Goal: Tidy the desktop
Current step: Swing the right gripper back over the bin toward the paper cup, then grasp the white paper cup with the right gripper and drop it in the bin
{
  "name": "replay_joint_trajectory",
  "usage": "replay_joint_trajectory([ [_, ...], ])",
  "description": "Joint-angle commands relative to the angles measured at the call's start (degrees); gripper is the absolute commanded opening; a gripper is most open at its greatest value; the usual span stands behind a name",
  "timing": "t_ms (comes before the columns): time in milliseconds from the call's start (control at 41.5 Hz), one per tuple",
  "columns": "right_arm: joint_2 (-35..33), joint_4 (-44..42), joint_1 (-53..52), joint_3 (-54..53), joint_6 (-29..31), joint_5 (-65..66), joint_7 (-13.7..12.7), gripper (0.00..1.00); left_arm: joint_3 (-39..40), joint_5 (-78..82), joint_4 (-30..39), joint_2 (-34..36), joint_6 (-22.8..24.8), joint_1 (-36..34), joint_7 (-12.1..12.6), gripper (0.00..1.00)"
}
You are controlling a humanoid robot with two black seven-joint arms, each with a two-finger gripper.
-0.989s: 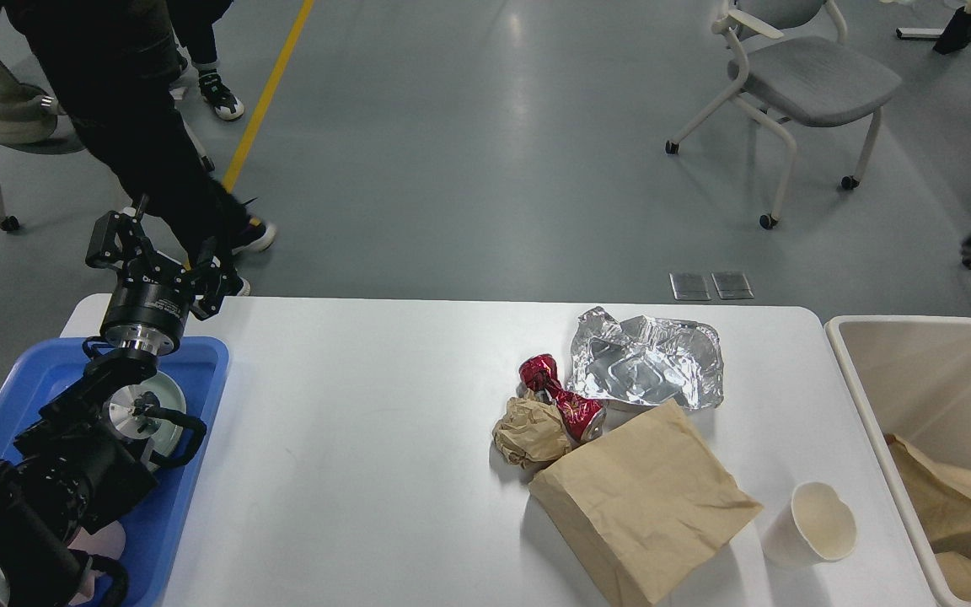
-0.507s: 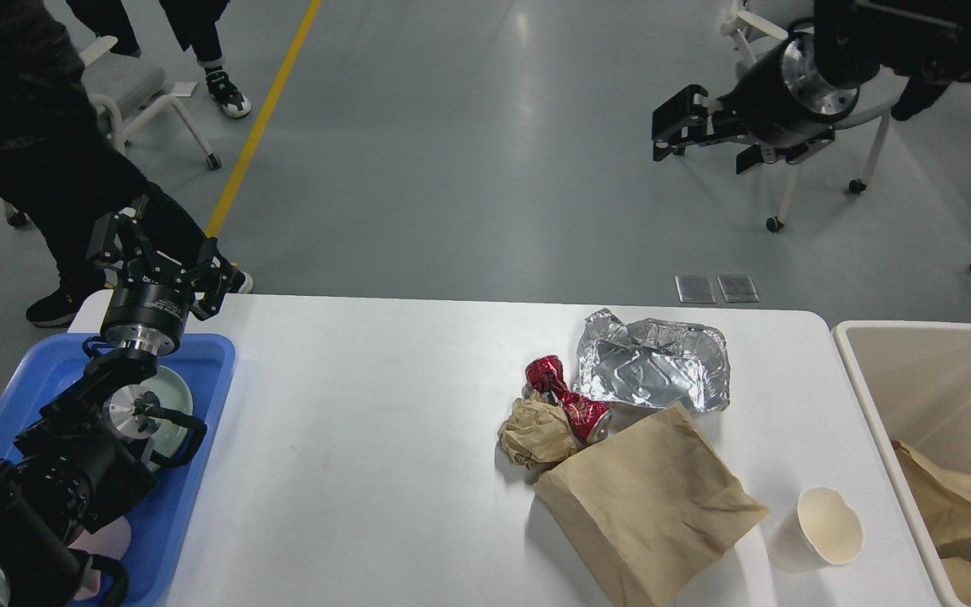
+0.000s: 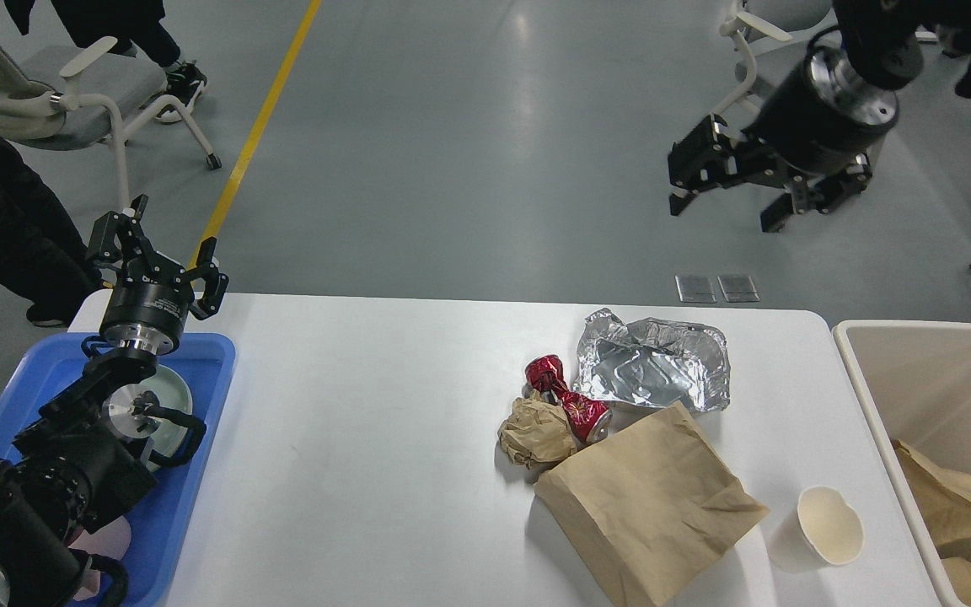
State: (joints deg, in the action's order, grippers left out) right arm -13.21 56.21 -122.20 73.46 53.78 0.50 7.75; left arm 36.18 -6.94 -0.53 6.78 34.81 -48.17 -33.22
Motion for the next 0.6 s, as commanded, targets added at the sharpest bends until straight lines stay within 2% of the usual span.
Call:
replay_joint_trajectory([
  [0, -3.8, 0.1, 6.7, 1.9, 0.5, 0.0, 0.0, 1.0, 0.0, 0.0, 0.0, 0.0, 0.0, 0.0, 0.0, 0.97],
  [121, -8.1, 0.1, 14.2, 3.3, 0.5, 0.5, -0.7, 1.0, 0.0, 0.0, 0.0, 0.0, 0.0, 0.0, 0.0, 0.97],
  [289, -12.0, 0.5, 23.4, 3.4, 0.5, 3.7, -4.7, 1.0, 0.0, 0.0, 0.0, 0.0, 0.0, 0.0, 0.0, 0.97],
  [579, -11.4, -0.3, 33.1, 2.6, -0.5, 3.9, -5.1, 1.0, 0.0, 0.0, 0.0, 0.0, 0.0, 0.0, 0.0, 0.97],
])
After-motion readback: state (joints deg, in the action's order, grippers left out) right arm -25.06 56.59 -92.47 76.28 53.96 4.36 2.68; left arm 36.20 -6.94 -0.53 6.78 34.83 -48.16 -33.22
